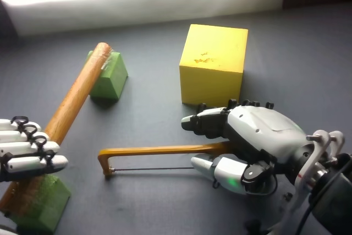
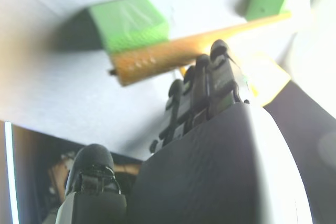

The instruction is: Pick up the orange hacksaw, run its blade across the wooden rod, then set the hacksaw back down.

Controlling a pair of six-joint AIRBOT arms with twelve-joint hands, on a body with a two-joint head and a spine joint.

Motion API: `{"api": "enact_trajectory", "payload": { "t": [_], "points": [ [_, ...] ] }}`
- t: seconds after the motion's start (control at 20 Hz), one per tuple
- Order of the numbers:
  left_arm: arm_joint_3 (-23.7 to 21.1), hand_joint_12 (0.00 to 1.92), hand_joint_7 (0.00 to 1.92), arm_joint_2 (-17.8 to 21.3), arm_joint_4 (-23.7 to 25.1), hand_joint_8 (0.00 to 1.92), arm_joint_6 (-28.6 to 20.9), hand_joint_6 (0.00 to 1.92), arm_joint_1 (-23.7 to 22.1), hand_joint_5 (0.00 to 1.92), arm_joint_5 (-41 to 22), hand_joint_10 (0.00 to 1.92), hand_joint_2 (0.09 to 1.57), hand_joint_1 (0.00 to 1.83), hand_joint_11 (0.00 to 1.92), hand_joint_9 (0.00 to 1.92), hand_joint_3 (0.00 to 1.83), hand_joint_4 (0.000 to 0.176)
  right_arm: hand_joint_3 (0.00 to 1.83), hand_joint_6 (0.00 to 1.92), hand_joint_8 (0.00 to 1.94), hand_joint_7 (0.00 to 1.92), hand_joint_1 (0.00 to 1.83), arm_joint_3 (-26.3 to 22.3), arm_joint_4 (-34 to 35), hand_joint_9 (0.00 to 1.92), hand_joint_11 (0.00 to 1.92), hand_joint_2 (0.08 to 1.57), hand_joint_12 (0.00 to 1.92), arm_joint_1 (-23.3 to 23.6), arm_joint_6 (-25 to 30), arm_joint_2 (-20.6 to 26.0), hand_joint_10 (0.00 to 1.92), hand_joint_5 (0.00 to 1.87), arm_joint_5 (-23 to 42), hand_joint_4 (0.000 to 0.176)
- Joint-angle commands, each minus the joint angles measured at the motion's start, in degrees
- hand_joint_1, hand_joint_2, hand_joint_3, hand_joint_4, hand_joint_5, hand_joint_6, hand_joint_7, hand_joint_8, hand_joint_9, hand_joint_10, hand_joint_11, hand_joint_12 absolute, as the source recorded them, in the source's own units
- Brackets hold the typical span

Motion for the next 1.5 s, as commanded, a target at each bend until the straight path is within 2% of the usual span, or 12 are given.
{"api": "enact_trajectory", "payload": {
  "t": [0.0, 0.35, 0.7, 0.8, 0.85, 0.9, 0.95, 1.0, 1.1, 1.2, 1.3, 1.45],
  "points": [
    [0.3, 0.03, 0.00, 0.0, -1.4, 0.00, 0.0, 0.00, -0.9, 0.01, -4.6, 0.00, 1.20, 0.00, 0.01, 0.00, 0.00, 0.000, 0.00, 0.04, 0.01, 0.53, 0.79, -0.1, -4.4, 0.54, 0.18, 1.16, 1.16, 0.7, 1.3, 0.7, 0.05, 0.53, 4.9, 0.000],
    [2.5, 0.05, 0.00, -1.4, -1.4, 0.00, 0.1, 0.00, -1.2, 0.00, -14.1, 0.00, 1.18, 0.00, 0.00, 0.00, 0.00, 0.000, 0.00, 0.00, 0.00, 0.00, 0.38, 0.3, -18.2, 0.03, 0.00, 0.98, 0.37, 3.1, 9.2, 7.3, 0.00, 0.00, 4.7, 0.000],
    [5.5, 0.00, 0.00, -2.9, -2.2, 0.00, 0.6, 0.00, 0.2, 0.00, -28.9, 0.00, 1.19, 0.00, 0.00, 0.00, 0.00, 0.000, 0.01, 0.01, 0.01, 0.09, 0.34, 0.3, -33.7, 0.13, 0.00, 1.03, 0.69, 8.3, 19.2, 14.2, 0.02, 0.08, 5.6, 0.000],
    [6.1, 0.03, 0.03, -3.2, -4.0, 0.01, 0.9, 0.02, 0.3, 0.06, -31.6, 0.02, 1.21, 0.00, 0.06, 0.04, 0.01, 0.000, 0.00, 0.04, 0.04, 0.53, 0.36, 0.3, -39.9, 0.54, 0.22, 1.08, 1.08, 8.6, 22.4, 16.2, 0.09, 0.47, 5.8, 0.000],
    [6.6, 0.56, 0.28, -3.5, -5.0, 0.02, 1.0, 0.03, 0.2, 0.32, -34.1, 0.03, 1.26, 0.18, 0.06, 0.29, 0.00, 0.000, 0.01, 0.21, 0.30, 0.91, 0.34, 0.3, -44.9, 0.82, 0.57, 1.18, 1.33, 8.6, 24.9, 17.5, 0.64, 0.83, 6.9, 0.000],
    [7.1, 0.89, 0.53, -3.8, -5.1, 0.10, 1.4, 0.13, 0.2, 0.57, -36.5, 0.15, 1.25, 0.37, 0.19, 0.58, 0.00, 0.000, 0.00, 1.02, 1.17, 0.88, 0.34, 0.7, -50.0, 0.85, 0.77, 1.21, 1.63, 8.0, 27.2, 18.4, 1.36, 0.80, 8.6, 0.000],
    [7.3, 0.89, 0.53, -4.0, -5.1, 0.10, 1.4, 0.13, 0.2, 0.57, -38.0, 0.15, 1.25, 0.37, 0.19, 0.58, 0.00, 0.000, 0.00, 1.02, 1.17, 0.88, 0.34, 1.5, -54.8, 0.85, 0.77, 1.21, 1.63, 7.9, 29.7, 18.5, 1.36, 0.80, 9.4, 0.000],
    [7.4, 1.45, 0.63, -4.2, -5.1, 0.86, 1.5, 1.46, 0.3, 0.50, -39.3, 1.08, 1.37, 0.63, 0.46, 0.64, 0.01, 0.134, 0.00, 1.84, 1.87, 0.95, 0.36, 4.1, -66.7, 1.04, 1.13, 1.21, 1.91, 8.9, 35.6, 18.1, 1.88, 0.75, 10.5, 0.000],
    [7.6, 1.89, 0.78, -4.6, -5.1, 1.73, 1.5, 1.82, 0.6, 0.51, -41.3, 1.84, 1.36, 0.38, 0.81, 0.79, 0.00, 0.017, 0.01, 1.92, 1.94, 1.19, 0.30, 6.8, -78.9, 1.34, 1.49, 1.27, 1.92, 10.1, 43.4, 17.4, 1.92, 1.02, 12.2, 0.000],
    [7.8, 1.91, 0.85, -5.2, -5.2, 1.88, 1.5, 1.90, 0.7, 0.59, -42.6, 1.90, 1.36, 0.37, 0.93, 0.88, 0.00, 0.020, 0.01, 1.92, 1.94, 1.23, 0.30, 7.5, -87.0, 1.37, 1.53, 1.29, 1.92, 11.0, 46.5, 17.3, 1.92, 1.08, 12.0, 0.000],
    [7.6, 1.92, 1.32, -5.5, -6.3, 1.92, 1.5, 1.92, 0.8, 1.21, -43.2, 1.92, 1.37, 0.42, 1.45, 1.39, 0.00, 0.059, 0.02, 1.92, 1.94, 1.32, 0.26, 7.8, -92.1, 1.46, 1.62, 1.44, 1.92, 11.3, 46.5, 16.9, 1.92, 1.13, 12.0, 0.000],
    [7.6, 1.92, 1.37, -5.6, -6.4, 1.92, 1.5, 1.92, 1.0, 1.15, -43.4, 1.92, 1.39, 0.42, 1.55, 1.46, 0.00, 0.049, 0.01, 1.92, 1.94, 1.33, 0.34, 11.1, -103.3, 1.46, 1.62, 1.49, 1.92, 13.4, 50.3, 15.6, 1.92, 1.12, 13.4, 0.000]
  ]
}}
